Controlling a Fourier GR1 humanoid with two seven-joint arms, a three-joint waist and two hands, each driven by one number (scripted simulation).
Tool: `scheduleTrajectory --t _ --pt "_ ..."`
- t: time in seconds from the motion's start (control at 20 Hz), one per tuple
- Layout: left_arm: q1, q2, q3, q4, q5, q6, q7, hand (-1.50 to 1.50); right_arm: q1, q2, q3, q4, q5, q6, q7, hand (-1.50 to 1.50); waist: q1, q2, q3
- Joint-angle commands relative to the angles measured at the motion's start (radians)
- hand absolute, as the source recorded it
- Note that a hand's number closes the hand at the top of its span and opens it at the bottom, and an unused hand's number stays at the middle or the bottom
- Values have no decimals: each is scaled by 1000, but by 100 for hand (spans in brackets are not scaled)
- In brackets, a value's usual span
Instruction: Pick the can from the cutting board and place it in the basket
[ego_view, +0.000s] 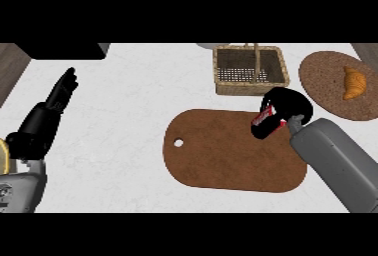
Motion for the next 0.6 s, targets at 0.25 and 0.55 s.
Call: scheduleTrajectory --t 0.25,0.55 --pt "5 -9 0 -15 18 -12 -12 0 -58 -488 -198 166 23 -65 -637 150 19 25 8" --pt "-5 -10 -7 -36 13 -11 22 0 -159 -473 -485 261 -221 -154 -859 150 28 13 9"
